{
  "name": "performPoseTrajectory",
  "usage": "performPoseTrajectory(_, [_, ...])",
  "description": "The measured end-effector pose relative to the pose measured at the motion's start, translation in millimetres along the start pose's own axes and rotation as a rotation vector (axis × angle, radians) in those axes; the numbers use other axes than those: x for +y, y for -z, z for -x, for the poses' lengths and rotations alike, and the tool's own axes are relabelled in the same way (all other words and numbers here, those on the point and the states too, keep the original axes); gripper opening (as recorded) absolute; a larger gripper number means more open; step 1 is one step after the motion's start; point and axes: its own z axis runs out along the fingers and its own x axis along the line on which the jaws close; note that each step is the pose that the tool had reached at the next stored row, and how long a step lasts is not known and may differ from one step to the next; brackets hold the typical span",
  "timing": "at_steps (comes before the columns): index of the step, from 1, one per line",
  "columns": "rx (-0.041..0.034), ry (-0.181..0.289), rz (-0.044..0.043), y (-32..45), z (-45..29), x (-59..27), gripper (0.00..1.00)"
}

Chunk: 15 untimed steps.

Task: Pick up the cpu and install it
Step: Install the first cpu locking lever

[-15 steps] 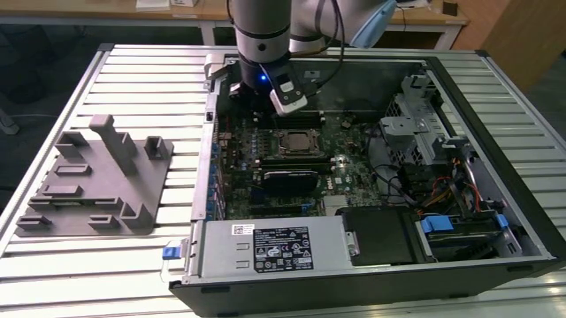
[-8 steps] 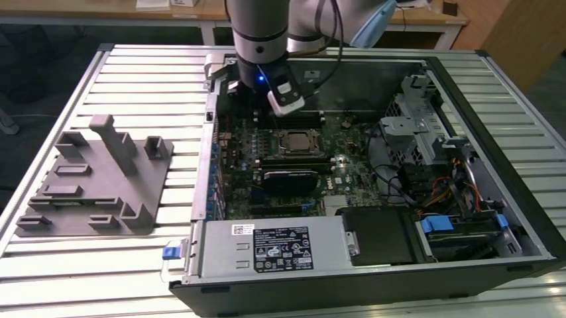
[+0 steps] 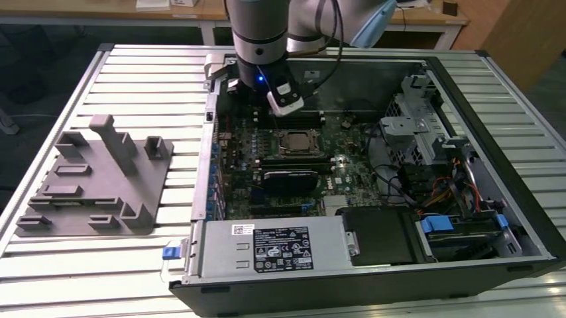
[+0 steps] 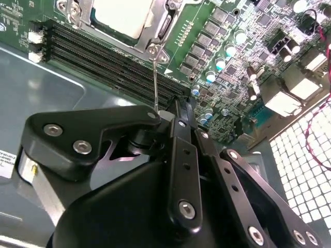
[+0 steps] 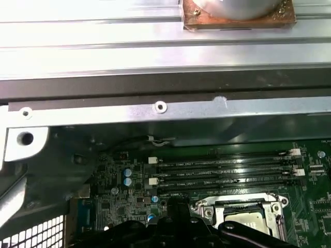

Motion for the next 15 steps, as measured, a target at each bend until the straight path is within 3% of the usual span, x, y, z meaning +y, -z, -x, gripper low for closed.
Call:
performPoseTrajectory(3, [-0.0001,-0.001,0.0000,-0.2,5.5,0.3,0.11])
performPoseTrajectory(11, [-0.0009,-0.003,-0.0015,-1.1,28.5,1.8,0.11])
performPoseTrajectory(13, [-0.0013,-0.004,-0.0046,-1.4,34.6,2.2,0.11])
performPoseTrajectory(15, [-0.0025,-0.005,-0.0145,-1.5,39.1,2.5,0.11])
